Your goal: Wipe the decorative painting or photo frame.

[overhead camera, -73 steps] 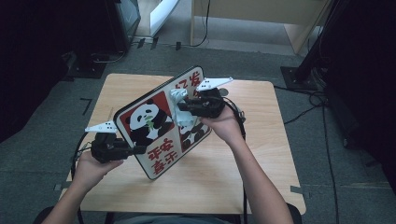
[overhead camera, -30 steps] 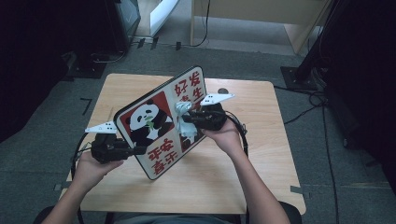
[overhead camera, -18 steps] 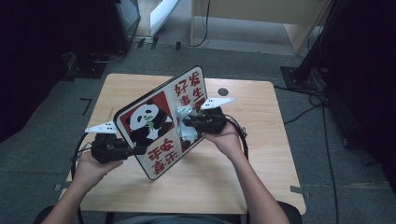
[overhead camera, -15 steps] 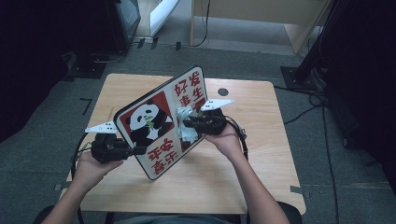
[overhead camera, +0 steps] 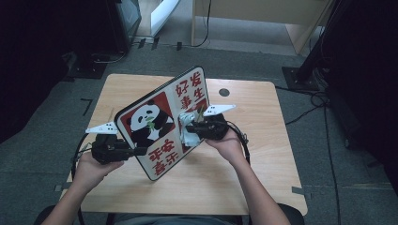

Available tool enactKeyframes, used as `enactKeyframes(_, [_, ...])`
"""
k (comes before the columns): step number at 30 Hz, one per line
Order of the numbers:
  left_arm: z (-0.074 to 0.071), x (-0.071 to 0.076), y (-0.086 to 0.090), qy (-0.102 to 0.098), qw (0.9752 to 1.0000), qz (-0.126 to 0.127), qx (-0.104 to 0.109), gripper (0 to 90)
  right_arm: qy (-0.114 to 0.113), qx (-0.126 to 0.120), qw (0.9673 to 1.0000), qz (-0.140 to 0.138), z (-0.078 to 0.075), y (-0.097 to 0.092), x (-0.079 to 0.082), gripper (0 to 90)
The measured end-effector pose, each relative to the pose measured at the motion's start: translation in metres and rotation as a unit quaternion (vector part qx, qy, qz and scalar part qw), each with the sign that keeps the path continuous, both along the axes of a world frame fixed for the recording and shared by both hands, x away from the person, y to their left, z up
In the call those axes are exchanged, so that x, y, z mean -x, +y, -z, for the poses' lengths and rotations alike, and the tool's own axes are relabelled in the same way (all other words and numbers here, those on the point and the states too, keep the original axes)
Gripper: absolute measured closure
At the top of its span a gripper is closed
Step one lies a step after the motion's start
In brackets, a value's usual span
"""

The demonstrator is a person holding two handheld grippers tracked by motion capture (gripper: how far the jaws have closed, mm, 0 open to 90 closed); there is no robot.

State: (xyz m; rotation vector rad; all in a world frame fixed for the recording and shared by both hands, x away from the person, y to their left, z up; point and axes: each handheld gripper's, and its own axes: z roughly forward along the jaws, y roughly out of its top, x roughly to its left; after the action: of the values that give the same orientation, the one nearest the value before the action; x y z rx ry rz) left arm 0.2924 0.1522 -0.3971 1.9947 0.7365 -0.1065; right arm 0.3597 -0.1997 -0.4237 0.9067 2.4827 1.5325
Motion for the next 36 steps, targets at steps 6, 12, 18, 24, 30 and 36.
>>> enactKeyframes(6, [-0.001,-0.001,0.000,-0.003,1.0000,0.004,-0.003,72.0,0.008,0.011,0.9999,0.004,0.007,-0.001,0.003,78.1])
enactKeyframes(12, [-0.001,-0.002,0.001,-0.001,1.0000,0.003,-0.003,72.2,0.002,0.008,1.0000,-0.003,0.017,-0.003,0.004,77.6])
enactKeyframes(18, [-0.001,-0.002,0.001,-0.001,1.0000,0.004,-0.003,72.2,0.005,0.009,0.9999,0.000,0.027,-0.004,0.007,77.7])
enactKeyframes(24, [-0.001,-0.002,0.001,-0.001,1.0000,0.004,-0.004,72.2,0.017,0.019,0.9997,-0.002,0.037,-0.005,0.009,77.7])
enactKeyframes(30, [-0.001,-0.002,0.001,-0.001,1.0000,0.004,-0.004,72.2,0.015,0.021,0.9997,-0.004,0.048,-0.005,0.012,77.7])
enactKeyframes(36, [-0.001,-0.002,0.001,0.000,1.0000,0.004,-0.004,72.2,0.011,0.021,0.9996,-0.014,0.055,-0.007,0.013,77.8])
